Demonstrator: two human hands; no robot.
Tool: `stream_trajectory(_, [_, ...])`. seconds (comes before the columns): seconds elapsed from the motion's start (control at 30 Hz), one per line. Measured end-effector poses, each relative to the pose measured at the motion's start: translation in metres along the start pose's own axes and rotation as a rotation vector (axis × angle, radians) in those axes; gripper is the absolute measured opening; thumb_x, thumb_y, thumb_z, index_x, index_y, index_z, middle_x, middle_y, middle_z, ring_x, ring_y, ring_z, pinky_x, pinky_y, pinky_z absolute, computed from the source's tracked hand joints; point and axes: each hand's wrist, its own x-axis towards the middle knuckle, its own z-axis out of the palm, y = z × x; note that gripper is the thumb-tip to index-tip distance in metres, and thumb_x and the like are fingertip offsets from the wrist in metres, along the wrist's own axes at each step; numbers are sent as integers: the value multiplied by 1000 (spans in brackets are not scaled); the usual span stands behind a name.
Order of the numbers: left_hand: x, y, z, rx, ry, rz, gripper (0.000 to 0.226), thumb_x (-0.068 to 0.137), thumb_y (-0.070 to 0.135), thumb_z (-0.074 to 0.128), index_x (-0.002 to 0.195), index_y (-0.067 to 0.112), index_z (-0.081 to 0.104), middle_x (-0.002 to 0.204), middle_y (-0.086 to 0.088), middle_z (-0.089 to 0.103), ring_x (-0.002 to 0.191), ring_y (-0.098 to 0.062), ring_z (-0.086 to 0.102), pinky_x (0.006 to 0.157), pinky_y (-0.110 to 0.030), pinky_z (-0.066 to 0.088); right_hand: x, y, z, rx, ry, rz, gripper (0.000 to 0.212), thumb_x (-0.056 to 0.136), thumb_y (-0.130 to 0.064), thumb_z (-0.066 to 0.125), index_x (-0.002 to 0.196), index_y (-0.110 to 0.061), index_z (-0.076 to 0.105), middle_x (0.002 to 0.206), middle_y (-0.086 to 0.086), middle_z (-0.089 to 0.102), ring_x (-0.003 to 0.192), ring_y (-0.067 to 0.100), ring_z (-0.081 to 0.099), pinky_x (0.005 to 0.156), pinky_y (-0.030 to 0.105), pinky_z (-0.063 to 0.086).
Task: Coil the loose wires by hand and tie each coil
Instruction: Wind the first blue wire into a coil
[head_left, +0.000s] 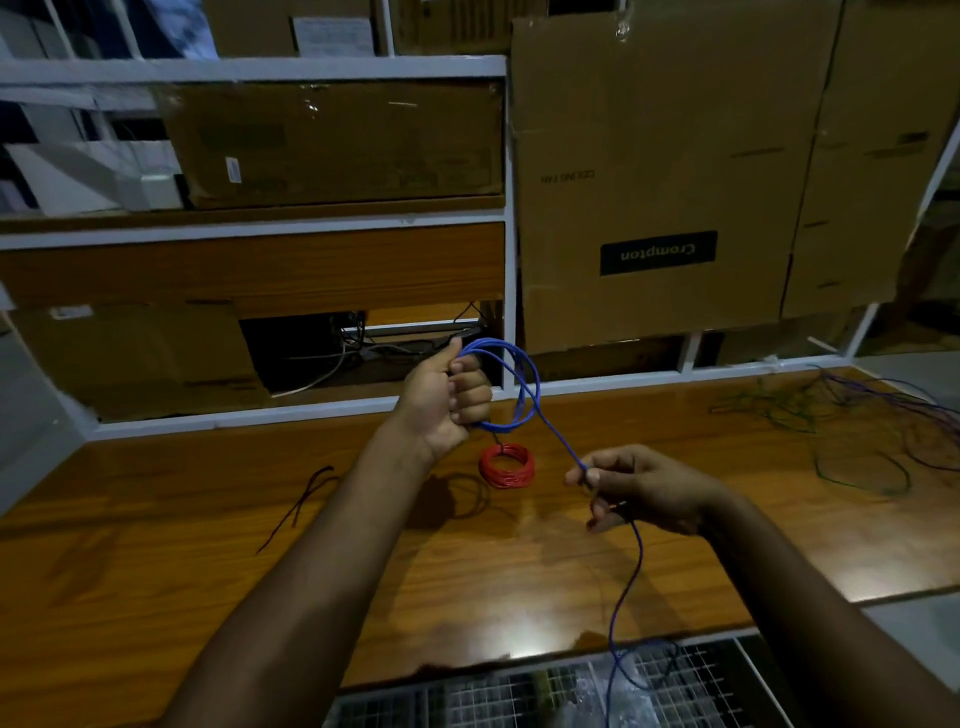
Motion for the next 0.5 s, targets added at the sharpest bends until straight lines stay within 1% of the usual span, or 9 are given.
stream_trajectory(0.07, [2,0,-1,33,19,2,58,105,41,33,52,20,43,41,8,27,30,-5,23,29,-17,16,-2,0,7,-177,276,-103,17,97,-15,58,105,-2,65,82,11,63,65,20,65,64,38,59])
stream_trajectory(0.13, [2,-1,-1,83,36,-3,58,105,41,32,52,20,43,41,8,27,31,-5,22,30,-18,15,-2,-7,13,-257,522,-254,14,98,-19,57,102,-11,68,83,13,65,61,20,64,57,34,56])
stream_trajectory(0.2, [1,-3,1,136,66,-14,56,105,42,33,54,20,42,42,8,27,32,-5,21,33,-18,12,-1,-16,14,-322,773,-364,14,99,-23,55,100,-16,68,79,9,66,58,14,63,53,29,54])
stream_trajectory(0.27, [-2,-6,5,171,81,-27,51,105,42,34,59,20,40,43,8,27,33,-5,21,35,-19,11,3,-25,10,-464,1008,-375,11,98,-27,58,95,-19,66,69,1,67,50,5,60,46,22,49])
stream_trajectory(0.3, [-2,-7,7,170,73,-34,49,105,42,34,61,20,39,43,8,27,33,-5,21,34,-18,12,4,-28,10,-543,1056,-340,11,97,-28,60,92,-19,64,66,-2,66,49,4,60,44,21,49])
stream_trajectory(0.33, [-3,-7,9,158,63,-37,48,104,42,35,61,20,38,43,8,27,32,-5,22,32,-18,13,6,-30,12,-633,1052,-277,13,96,-30,61,90,-19,63,66,-3,66,50,3,61,45,22,50])
stream_trajectory(0.4, [-3,-5,11,124,57,-27,49,104,41,35,61,20,39,43,9,26,32,-5,21,30,-18,15,8,-29,20,-766,971,-144,15,96,-34,60,88,-22,62,70,-5,65,59,3,62,48,23,48])
stream_trajectory(0.47, [-3,-2,11,79,67,4,50,105,41,34,59,20,38,42,8,25,31,-5,21,30,-18,14,4,-23,31,-871,918,-118,20,97,-39,57,84,-24,61,70,-4,64,64,9,62,51,26,47])
stream_trajectory(0.5, [-2,1,10,53,76,19,50,105,41,34,59,20,38,42,8,25,31,-5,21,29,-18,14,1,-20,35,-903,895,-155,20,98,-37,56,84,-23,62,72,-3,65,66,11,62,53,27,47])
